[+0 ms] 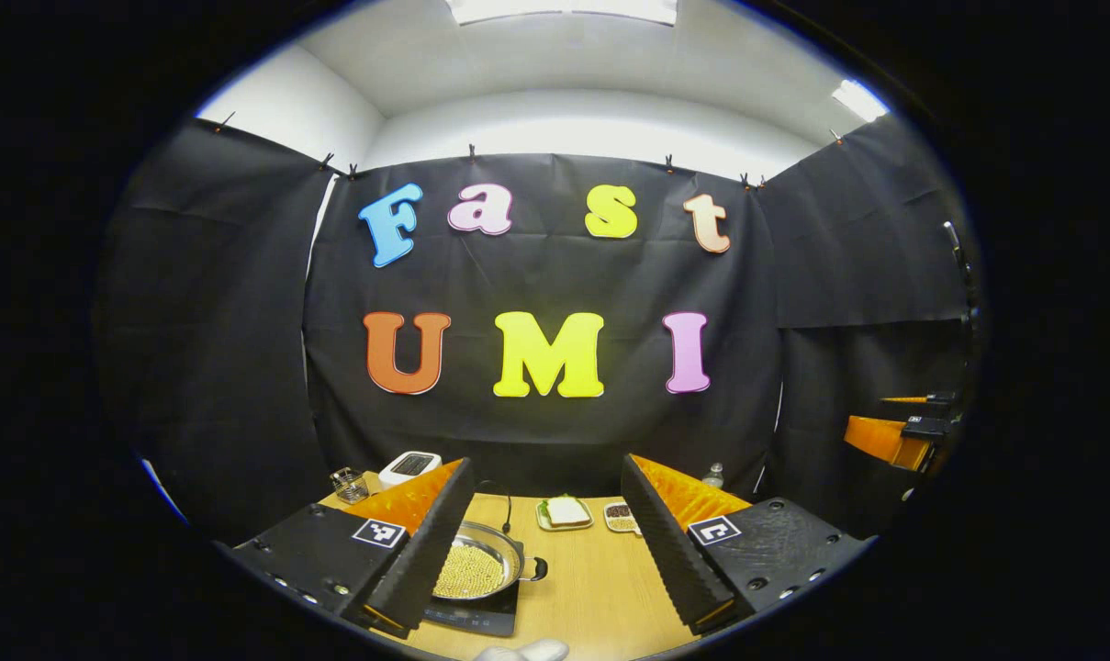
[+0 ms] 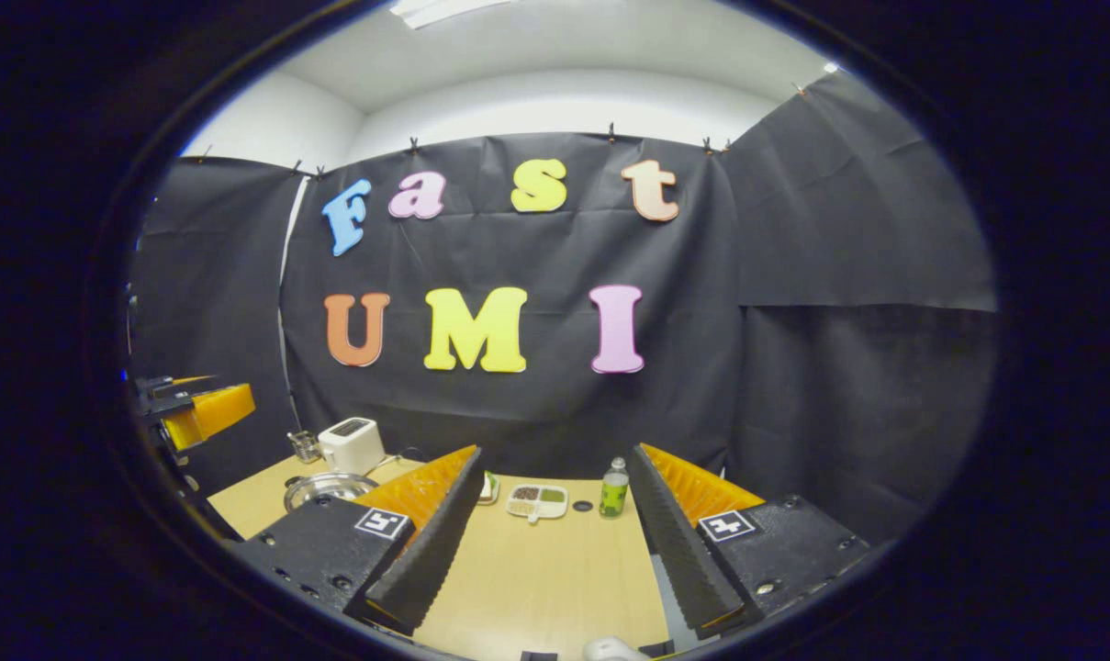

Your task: First push the handle of the pot to place it horizontally, then grasp the pot with both hands and set it on the induction cooktop.

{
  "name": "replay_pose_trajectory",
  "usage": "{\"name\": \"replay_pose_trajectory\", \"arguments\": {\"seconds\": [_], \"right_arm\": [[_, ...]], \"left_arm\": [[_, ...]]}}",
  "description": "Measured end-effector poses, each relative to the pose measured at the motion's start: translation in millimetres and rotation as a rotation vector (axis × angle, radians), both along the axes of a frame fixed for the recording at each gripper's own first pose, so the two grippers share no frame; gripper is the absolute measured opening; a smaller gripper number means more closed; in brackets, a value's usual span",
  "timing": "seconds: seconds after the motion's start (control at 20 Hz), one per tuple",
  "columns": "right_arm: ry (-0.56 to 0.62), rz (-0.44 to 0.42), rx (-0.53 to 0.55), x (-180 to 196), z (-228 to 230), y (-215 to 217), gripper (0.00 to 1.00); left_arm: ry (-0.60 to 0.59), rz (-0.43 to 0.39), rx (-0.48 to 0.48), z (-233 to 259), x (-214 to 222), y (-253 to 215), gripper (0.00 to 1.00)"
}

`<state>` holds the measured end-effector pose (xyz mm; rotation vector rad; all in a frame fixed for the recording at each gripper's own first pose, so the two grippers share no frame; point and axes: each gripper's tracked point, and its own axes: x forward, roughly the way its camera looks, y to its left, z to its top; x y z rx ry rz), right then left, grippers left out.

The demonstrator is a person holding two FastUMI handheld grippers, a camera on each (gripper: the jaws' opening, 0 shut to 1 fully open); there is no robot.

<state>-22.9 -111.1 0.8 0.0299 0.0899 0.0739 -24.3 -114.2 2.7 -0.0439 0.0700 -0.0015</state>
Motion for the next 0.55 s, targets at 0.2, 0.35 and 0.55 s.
{"name": "replay_pose_trajectory", "arguments": {"seconds": [0.2,0.35,0.55], "right_arm": [[-0.028,0.006,0.003,1,11,-4,1.0],[-0.035,-0.007,0.011,4,14,-9,0.99],[-0.042,-0.012,0.013,7,16,-11,1.0]], "left_arm": [[-0.013,0.006,0.017,7,0,-4,0.96],[-0.014,-0.005,-0.004,8,4,-9,0.96],[-0.019,-0.003,0.0,14,5,-5,0.96]]}}
